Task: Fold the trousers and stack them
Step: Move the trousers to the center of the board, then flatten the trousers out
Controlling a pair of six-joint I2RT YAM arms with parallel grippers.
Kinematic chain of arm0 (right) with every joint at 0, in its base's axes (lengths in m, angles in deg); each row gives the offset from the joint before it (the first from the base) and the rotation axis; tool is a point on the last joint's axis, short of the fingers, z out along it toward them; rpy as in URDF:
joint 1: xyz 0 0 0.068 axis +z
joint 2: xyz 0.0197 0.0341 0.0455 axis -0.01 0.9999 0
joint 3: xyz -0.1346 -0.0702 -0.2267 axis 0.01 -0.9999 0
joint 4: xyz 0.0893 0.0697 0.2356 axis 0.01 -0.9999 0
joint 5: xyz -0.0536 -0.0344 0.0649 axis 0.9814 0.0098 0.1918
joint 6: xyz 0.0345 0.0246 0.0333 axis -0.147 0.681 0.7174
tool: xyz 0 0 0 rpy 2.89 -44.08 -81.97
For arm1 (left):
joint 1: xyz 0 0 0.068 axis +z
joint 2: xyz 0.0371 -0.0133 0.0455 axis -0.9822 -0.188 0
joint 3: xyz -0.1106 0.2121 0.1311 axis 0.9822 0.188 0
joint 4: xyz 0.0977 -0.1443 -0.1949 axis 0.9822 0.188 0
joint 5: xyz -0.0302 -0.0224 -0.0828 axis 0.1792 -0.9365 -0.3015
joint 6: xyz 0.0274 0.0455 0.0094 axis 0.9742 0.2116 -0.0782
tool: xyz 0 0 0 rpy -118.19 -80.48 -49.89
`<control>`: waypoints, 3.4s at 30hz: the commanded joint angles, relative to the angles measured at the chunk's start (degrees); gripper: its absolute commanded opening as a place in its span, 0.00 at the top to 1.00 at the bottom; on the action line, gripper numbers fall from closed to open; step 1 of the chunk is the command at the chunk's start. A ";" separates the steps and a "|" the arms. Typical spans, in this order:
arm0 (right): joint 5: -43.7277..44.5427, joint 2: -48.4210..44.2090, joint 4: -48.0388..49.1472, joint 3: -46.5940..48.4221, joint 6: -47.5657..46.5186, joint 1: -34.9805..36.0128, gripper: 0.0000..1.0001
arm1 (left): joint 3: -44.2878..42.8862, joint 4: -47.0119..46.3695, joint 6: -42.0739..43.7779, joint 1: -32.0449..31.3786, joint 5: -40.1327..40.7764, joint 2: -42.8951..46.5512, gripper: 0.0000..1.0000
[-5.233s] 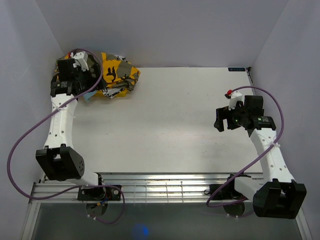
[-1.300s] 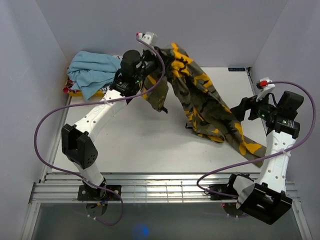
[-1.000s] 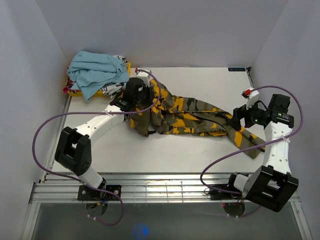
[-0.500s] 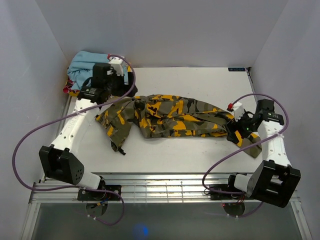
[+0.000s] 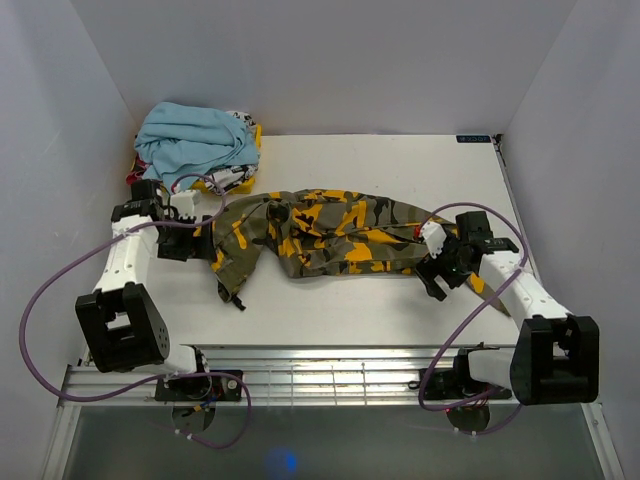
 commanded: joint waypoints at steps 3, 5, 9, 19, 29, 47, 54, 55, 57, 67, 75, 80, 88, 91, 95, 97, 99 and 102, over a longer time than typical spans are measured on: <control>5.02 2.77 10.58 -1.34 4.80 1.94 0.04 | 3.02 0.27 2.20 2.99 -7.29 1.27 0.02; 5.63 3.73 12.43 -1.78 5.41 2.39 0.13 | 4.60 -2.01 1.05 3.87 -9.75 -0.74 0.02; 8.18 4.44 16.82 -2.05 5.59 2.56 0.35 | 7.14 -8.42 -4.31 6.41 -17.92 -3.04 0.02; 10.30 1.19 14.73 2.61 3.21 0.72 0.92 | 12.34 -23.20 -14.60 7.30 -24.88 1.53 0.38; 4.32 2.77 10.07 0.24 13.77 -7.37 0.17 | 10.15 -18.56 -15.22 9.14 -27.69 -1.01 0.41; 3.44 13.41 15.00 5.77 12.03 -8.51 0.92 | 14.62 -22.32 -19.61 9.85 -29.36 -6.73 0.30; 5.37 6.56 6.21 11.83 -4.73 -12.11 0.92 | 5.85 -17.42 -14.27 12.65 -22.08 -5.41 1.00; 5.63 5.25 5.50 13.15 -7.04 -13.77 0.92 | 4.01 -13.58 -11.03 13.27 -20.85 -5.76 1.00; 5.55 4.36 3.56 15.26 -13.37 -15.90 0.92 | -1.62 -9.51 -7.50 15.38 -21.27 -6.81 1.00; 3.26 17.24 -7.16 28.79 -22.80 -20.56 0.92 | -11.73 0.27 -0.18 17.23 -18.12 -13.56 1.00; 4.93 26.96 -7.96 29.09 -16.91 -17.83 0.68 | -16.40 -1.50 -1.88 17.23 -19.70 -21.50 0.28; 6.69 19.75 -5.49 21.78 -17.79 -18.44 0.23 | -15.96 0.87 4.20 18.45 -16.01 -15.71 0.05; 6.34 6.56 -9.97 13.26 -21.04 -23.19 0.16 | -14.39 10.01 17.11 27.33 -16.44 -16.22 0.03; 5.12 6.72 -8.83 9.21 -20.08 -23.37 0.16 | -11.22 10.19 21.95 28.48 -17.67 -17.36 0.03; -0.15 10.59 -8.74 8.32 -13.51 -23.37 0.19 | -6.74 7.83 26.79 28.66 -21.70 -17.71 0.03; -1.56 12.96 -8.66 8.76 -10.51 -23.37 0.22 | -4.99 6.42 27.15 28.66 -22.77 -18.24 0.03; -4.64 13.93 -8.57 8.68 -5.85 -23.45 0.23 | -3.93 5.28 27.15 28.74 -24.52 -18.59 0.04; -7.28 13.67 -7.17 7.71 0.55 -23.37 0.22 | -2.26 4.13 26.36 29.09 -27.59 -18.95 0.04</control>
